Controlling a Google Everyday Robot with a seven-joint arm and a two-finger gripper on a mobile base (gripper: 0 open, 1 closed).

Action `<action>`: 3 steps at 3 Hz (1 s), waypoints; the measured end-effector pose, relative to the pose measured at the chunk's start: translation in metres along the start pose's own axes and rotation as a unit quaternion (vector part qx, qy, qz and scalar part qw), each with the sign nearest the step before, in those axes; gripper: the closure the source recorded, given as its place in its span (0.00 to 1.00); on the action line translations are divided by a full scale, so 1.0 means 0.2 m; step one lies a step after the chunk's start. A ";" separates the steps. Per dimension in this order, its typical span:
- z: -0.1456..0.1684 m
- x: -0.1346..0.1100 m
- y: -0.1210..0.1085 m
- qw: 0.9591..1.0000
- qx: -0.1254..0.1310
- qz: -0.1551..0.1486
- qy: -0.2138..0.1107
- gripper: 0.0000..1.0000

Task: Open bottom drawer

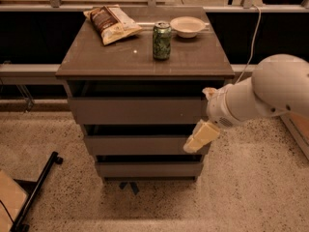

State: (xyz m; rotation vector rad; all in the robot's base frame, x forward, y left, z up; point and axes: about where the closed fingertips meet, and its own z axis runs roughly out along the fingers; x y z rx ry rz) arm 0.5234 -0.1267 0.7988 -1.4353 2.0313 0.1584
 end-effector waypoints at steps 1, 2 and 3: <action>0.11 0.08 0.09 0.999 -0.002 0.036 0.011 0.00; 0.27 0.16 0.13 0.998 -0.003 0.066 -0.017 0.00; 0.46 0.27 0.14 0.997 0.002 0.072 -0.035 0.00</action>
Offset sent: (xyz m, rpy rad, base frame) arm 0.0024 0.0090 -0.1179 0.1954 0.0351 -0.1188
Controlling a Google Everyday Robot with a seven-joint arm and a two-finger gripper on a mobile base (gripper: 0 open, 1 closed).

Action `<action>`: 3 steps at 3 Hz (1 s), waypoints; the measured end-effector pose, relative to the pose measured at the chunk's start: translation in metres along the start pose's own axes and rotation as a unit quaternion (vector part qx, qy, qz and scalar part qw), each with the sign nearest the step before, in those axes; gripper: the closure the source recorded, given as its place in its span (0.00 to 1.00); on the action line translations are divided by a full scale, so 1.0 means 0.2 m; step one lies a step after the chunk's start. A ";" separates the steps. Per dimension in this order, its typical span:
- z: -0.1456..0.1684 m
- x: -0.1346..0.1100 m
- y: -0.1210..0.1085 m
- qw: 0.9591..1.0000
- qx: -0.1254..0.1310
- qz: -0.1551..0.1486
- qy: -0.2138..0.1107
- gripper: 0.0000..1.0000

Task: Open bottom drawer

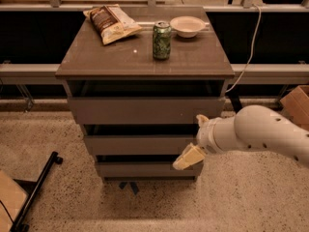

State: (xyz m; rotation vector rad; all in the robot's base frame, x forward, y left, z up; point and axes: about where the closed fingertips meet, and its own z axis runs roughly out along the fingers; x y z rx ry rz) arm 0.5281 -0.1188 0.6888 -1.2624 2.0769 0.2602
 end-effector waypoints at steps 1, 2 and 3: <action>0.17 0.11 -0.02 1.000 -0.004 0.010 -0.019 0.00; 0.23 0.15 -0.01 1.000 -0.010 0.015 -0.021 0.00; 0.27 0.18 0.00 0.999 -0.014 0.037 -0.021 0.00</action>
Offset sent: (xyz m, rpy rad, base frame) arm 0.0121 -0.0006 -0.0413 0.0462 -0.0039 -0.0028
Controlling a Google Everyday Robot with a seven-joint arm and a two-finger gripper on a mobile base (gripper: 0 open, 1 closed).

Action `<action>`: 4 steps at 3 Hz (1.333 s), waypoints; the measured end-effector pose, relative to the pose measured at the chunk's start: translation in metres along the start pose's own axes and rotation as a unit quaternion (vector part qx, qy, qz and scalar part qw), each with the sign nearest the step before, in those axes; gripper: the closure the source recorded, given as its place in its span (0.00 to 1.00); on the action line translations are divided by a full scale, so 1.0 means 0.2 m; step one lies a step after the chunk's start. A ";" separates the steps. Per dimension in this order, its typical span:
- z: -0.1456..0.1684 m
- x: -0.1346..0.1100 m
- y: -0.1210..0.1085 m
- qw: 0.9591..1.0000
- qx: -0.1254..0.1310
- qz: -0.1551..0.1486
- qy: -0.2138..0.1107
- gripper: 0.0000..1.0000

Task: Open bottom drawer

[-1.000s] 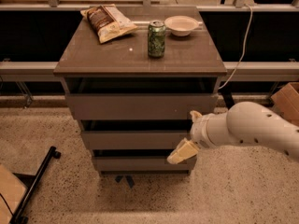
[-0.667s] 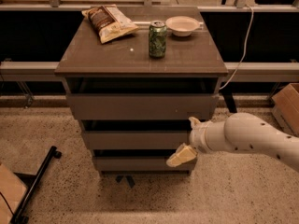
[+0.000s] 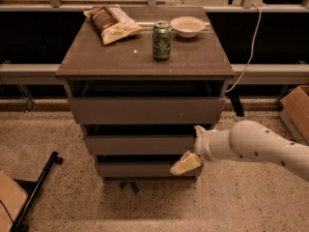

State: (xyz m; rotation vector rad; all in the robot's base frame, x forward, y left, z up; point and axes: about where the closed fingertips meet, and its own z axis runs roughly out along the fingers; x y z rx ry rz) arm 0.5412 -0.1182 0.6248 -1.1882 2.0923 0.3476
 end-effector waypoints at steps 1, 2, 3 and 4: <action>0.16 0.10 -0.04 0.999 -0.013 0.030 -0.034 0.00; 0.33 0.19 -0.10 0.996 -0.030 0.044 -0.065 0.00; 0.48 0.32 -0.15 0.992 -0.048 0.070 -0.089 0.00; 0.61 0.45 -0.18 0.988 -0.063 0.097 -0.098 0.00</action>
Offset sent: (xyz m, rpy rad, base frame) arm 0.0552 -0.0061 -0.1093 0.2497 0.0139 -0.0052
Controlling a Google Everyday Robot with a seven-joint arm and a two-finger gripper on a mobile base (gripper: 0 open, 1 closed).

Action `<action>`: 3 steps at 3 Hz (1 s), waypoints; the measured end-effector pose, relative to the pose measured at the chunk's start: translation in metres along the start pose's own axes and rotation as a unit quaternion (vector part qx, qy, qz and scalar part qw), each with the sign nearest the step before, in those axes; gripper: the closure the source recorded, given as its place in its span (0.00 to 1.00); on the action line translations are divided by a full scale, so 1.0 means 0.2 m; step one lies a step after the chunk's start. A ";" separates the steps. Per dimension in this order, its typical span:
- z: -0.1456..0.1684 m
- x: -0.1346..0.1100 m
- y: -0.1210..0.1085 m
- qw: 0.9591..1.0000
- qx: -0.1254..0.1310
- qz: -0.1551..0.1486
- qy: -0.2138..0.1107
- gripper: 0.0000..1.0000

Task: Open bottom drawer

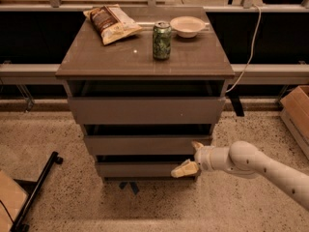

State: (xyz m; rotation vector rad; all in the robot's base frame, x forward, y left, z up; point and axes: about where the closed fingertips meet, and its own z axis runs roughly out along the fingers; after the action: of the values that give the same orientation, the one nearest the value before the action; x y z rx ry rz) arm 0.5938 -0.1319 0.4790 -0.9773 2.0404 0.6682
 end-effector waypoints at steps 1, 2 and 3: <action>0.08 0.18 -0.07 0.999 -0.008 0.037 -0.009 0.00; 0.21 0.38 -0.17 0.996 -0.018 0.084 -0.023 0.00; 0.23 0.41 -0.20 0.995 -0.014 0.091 -0.027 0.00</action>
Offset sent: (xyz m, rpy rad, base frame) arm 0.0309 -0.0404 -0.1545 0.2104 0.1803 -0.1438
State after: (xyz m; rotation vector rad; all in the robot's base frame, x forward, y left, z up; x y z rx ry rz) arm 0.6113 -0.1556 0.3802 -0.7850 2.0935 0.8124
